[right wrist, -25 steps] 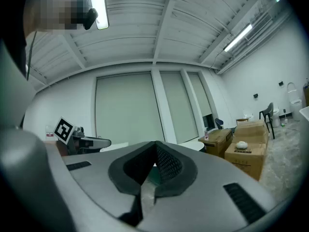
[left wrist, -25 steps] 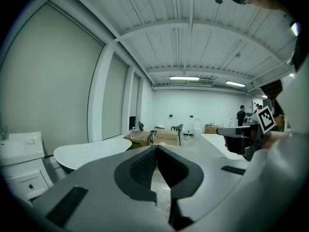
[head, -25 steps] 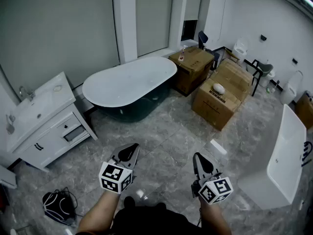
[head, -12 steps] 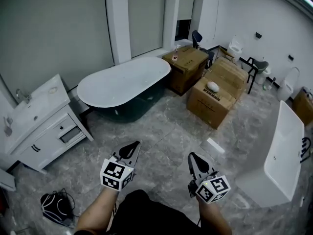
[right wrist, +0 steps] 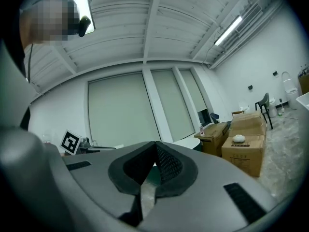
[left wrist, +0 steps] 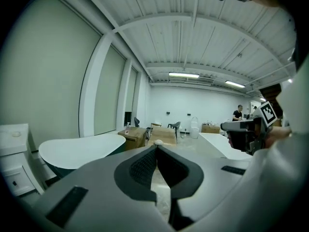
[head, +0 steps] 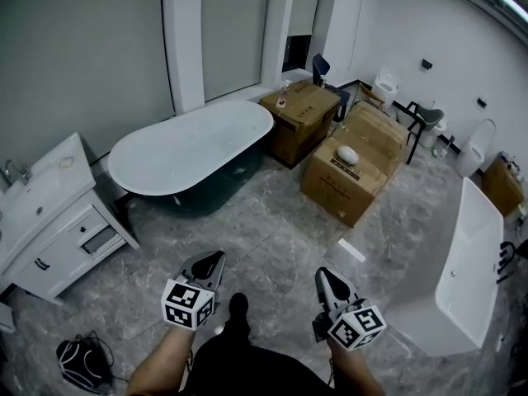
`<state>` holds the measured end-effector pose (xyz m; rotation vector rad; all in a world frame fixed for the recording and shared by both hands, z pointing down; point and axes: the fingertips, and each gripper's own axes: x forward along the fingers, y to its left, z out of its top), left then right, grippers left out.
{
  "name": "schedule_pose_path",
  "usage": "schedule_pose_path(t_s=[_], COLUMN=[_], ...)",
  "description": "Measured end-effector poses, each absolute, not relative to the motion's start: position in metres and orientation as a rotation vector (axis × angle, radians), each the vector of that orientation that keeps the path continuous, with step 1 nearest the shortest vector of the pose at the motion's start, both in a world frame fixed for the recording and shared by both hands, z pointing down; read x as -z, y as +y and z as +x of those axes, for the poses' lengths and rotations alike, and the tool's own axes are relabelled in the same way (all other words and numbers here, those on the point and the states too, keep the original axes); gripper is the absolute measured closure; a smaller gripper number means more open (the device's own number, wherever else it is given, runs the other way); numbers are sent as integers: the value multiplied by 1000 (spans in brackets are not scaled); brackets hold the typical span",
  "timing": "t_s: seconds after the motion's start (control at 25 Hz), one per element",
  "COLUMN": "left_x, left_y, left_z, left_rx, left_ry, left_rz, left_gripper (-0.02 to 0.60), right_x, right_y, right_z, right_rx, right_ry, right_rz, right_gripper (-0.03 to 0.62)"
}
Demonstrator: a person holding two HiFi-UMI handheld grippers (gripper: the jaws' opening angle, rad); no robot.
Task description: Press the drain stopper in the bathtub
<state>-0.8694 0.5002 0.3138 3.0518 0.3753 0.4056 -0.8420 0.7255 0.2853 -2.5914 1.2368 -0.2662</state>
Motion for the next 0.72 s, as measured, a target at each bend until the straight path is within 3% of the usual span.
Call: schedule_pose_path(t_s=[0.48, 0.72], left_x=[-318, -310], left_y=[407, 370], left_z=[-664, -595], left_rx=[-460, -452], left_ry=[475, 487], left_rz=[3022, 3029], left_gripper=[565, 565], right_x=[-278, -280], right_y=[635, 572], right_z=[-632, -563], right_rx=[323, 353], right_ry=[1152, 1203], right_rz=[-2601, -2560], right_gripper=[580, 580])
